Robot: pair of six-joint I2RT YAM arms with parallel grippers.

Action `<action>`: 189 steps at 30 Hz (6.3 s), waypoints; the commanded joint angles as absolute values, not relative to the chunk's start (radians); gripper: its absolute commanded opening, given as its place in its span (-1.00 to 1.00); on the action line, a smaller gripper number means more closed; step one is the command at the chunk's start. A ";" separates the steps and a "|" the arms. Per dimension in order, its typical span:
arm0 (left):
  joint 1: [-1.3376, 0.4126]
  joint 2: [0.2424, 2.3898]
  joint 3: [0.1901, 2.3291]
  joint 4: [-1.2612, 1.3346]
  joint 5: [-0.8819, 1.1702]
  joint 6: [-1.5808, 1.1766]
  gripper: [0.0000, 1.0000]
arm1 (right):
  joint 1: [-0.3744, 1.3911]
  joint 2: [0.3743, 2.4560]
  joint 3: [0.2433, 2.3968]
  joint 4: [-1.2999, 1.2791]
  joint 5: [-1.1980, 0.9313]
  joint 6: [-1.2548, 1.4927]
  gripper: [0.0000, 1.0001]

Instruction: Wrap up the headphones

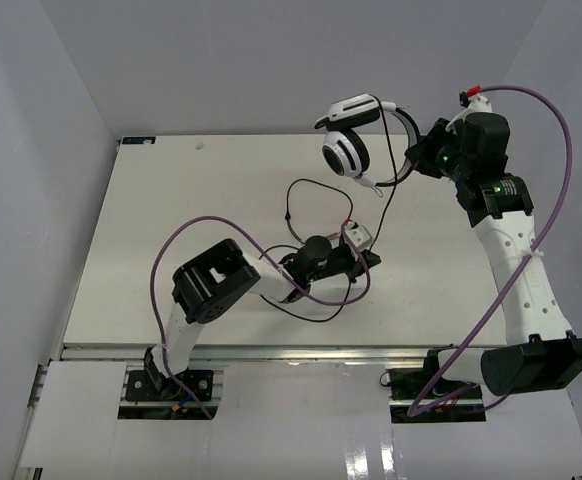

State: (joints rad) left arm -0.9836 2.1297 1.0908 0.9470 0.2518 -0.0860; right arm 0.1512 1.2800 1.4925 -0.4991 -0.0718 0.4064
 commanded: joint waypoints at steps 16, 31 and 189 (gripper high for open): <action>-0.966 1.766 0.840 0.880 0.486 -0.009 -1.00 | 0.061 1.285 1.535 -0.350 -0.300 0.334 -0.85; -0.738 1.735 0.831 0.811 0.736 -0.072 -1.00 | 0.017 1.168 1.483 -0.431 -1.022 -0.164 -0.85; -0.812 1.656 0.630 0.928 0.801 -0.186 -1.00 | -0.185 1.272 1.482 -0.390 -0.446 0.347 -0.85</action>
